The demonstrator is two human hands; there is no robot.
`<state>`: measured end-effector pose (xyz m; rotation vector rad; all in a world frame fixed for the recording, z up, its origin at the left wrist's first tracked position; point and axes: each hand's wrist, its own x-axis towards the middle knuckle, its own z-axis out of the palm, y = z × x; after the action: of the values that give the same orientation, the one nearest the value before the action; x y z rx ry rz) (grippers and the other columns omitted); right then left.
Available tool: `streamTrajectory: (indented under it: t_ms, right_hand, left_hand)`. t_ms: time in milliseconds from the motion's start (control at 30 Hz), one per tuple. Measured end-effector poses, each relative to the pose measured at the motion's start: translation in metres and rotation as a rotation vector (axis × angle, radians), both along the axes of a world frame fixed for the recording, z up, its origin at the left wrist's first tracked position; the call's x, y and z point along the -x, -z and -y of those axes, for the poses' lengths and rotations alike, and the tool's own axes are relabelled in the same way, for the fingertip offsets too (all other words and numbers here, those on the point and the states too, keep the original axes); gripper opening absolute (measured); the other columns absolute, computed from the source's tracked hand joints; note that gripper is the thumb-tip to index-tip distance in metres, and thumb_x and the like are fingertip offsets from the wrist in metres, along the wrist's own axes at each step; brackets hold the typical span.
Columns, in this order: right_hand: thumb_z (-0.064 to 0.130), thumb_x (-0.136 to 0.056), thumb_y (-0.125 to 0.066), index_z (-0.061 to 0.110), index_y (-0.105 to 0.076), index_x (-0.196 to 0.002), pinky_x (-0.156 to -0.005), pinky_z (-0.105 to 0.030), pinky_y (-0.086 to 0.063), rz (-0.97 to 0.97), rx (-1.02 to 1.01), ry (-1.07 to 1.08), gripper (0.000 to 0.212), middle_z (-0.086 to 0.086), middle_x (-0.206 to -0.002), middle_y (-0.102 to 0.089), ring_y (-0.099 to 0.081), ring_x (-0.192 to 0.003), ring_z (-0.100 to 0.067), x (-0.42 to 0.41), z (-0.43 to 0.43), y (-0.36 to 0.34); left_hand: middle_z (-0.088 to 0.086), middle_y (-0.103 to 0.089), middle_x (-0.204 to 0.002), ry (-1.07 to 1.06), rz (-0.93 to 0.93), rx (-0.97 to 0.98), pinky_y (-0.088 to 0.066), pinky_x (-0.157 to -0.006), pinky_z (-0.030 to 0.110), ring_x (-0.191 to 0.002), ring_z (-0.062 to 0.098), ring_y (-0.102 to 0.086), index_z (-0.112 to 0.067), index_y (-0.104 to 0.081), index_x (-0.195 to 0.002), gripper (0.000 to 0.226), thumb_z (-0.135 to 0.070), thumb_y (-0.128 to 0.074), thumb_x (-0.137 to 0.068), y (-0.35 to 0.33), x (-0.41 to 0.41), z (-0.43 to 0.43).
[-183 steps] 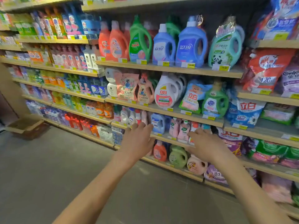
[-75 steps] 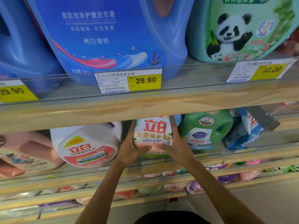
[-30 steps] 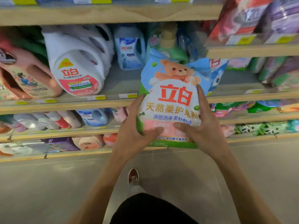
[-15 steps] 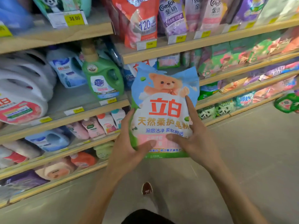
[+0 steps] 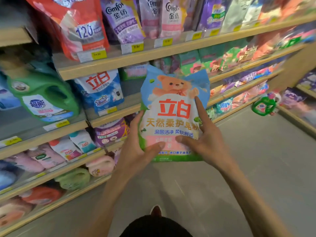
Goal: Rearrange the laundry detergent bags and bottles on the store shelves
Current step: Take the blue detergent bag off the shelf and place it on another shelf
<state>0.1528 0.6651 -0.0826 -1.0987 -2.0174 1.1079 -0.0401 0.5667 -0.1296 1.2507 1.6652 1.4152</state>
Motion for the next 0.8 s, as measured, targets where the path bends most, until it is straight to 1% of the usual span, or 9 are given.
streamTrajectory:
  t_ms: [67,167,267,367,433,533,667,700,800]
  right_hand:
    - [0.014,-0.076,-0.084,0.054,-0.014,-0.152,-0.088,-0.045,-0.058,-0.03,0.023,-0.01,0.11,0.032,-0.118,-0.062,-0.068,-0.105,-0.003,-0.01,-0.02,0.005]
    - [0.012,-0.079,-0.081,0.058,-0.015,-0.149,-0.09,-0.051,-0.057,-0.034,0.032,-0.022,0.107,0.032,-0.122,-0.061,-0.066,-0.111,-0.008,-0.024,-0.044,0.013]
    - [0.014,-0.079,-0.079,0.059,-0.012,-0.149,-0.091,-0.052,-0.055,-0.032,0.064,-0.051,0.107,0.026,-0.13,-0.06,-0.065,-0.115,-0.01,-0.038,-0.067,0.022]
    - [0.015,-0.078,-0.077,0.057,-0.009,-0.15,-0.092,-0.052,-0.055,-0.017,0.082,-0.106,0.108,0.02,-0.135,-0.059,-0.065,-0.114,-0.009,-0.047,-0.09,0.028]
    - [0.008,-0.081,-0.077,0.055,-0.008,-0.152,-0.091,-0.049,-0.056,-0.017,0.093,-0.148,0.109,0.027,-0.131,-0.058,-0.066,-0.11,-0.006,-0.053,-0.107,0.031]
    - [0.004,-0.081,-0.077,0.052,-0.01,-0.153,-0.089,-0.041,-0.058,-0.012,0.093,-0.218,0.108,0.04,-0.123,-0.055,-0.066,-0.107,-0.001,-0.063,-0.138,0.03]
    - [0.008,-0.083,-0.076,0.052,-0.008,-0.152,-0.076,-0.009,-0.05,0.027,0.071,-0.297,0.107,0.053,-0.107,-0.051,-0.058,-0.1,0.019,-0.07,-0.173,0.025]
    - [0.008,-0.082,-0.077,0.052,-0.007,-0.152,-0.077,-0.01,-0.05,0.03,0.085,-0.313,0.108,0.051,-0.108,-0.051,-0.058,-0.1,0.017,-0.072,-0.181,0.025]
    - [0.008,-0.08,-0.078,0.058,-0.006,-0.149,-0.089,-0.042,-0.056,0.035,0.095,-0.379,0.112,0.033,-0.122,-0.057,-0.065,-0.107,-0.006,-0.069,-0.201,0.034]
  left_hand:
    - [-0.018,-0.052,-0.14,-0.008,0.043,0.001,-0.056,-0.096,0.047,-0.122,0.005,-0.06,-0.044,-0.024,-0.151,0.098,-0.036,-0.083,-0.073,0.005,-0.014,-0.018]
    - [-0.033,-0.052,-0.132,-0.009,0.069,0.017,-0.058,-0.093,0.047,-0.119,0.001,-0.061,-0.047,-0.025,-0.148,0.099,-0.041,-0.084,-0.069,0.009,-0.027,-0.04]
    - [-0.032,-0.054,-0.132,-0.003,0.092,0.042,-0.057,-0.094,0.049,-0.12,0.005,-0.062,-0.053,-0.023,-0.148,0.102,-0.041,-0.085,-0.068,0.012,-0.035,-0.059]
    - [-0.033,-0.053,-0.135,-0.021,0.103,0.066,-0.056,-0.096,0.047,-0.123,0.003,-0.06,-0.048,-0.019,-0.153,0.107,-0.044,-0.085,-0.068,0.013,-0.047,-0.074]
    - [-0.034,-0.053,-0.134,-0.042,0.108,0.069,-0.056,-0.096,0.047,-0.123,0.003,-0.06,-0.049,-0.019,-0.153,0.108,-0.041,-0.088,-0.071,0.014,-0.057,-0.085]
    - [-0.041,-0.057,-0.121,-0.089,0.125,0.08,-0.061,-0.088,0.041,-0.112,0.0,-0.065,-0.044,-0.017,-0.155,0.109,-0.03,-0.088,-0.073,0.014,-0.077,-0.103]
    - [-0.038,-0.059,-0.115,-0.164,0.076,0.097,-0.062,-0.079,0.032,-0.105,0.0,-0.068,-0.035,-0.016,-0.156,0.111,-0.024,-0.088,-0.073,0.014,-0.096,-0.122]
    - [-0.035,-0.058,-0.118,-0.187,0.063,0.105,-0.062,-0.079,0.029,-0.105,-0.001,-0.067,-0.033,-0.016,-0.156,0.11,-0.02,-0.088,-0.074,0.015,-0.1,-0.127]
    - [-0.028,-0.052,-0.126,-0.245,0.043,0.118,-0.061,-0.081,0.03,-0.11,0.0,-0.064,-0.029,-0.017,-0.156,0.106,-0.009,-0.085,-0.078,0.02,-0.106,-0.138]
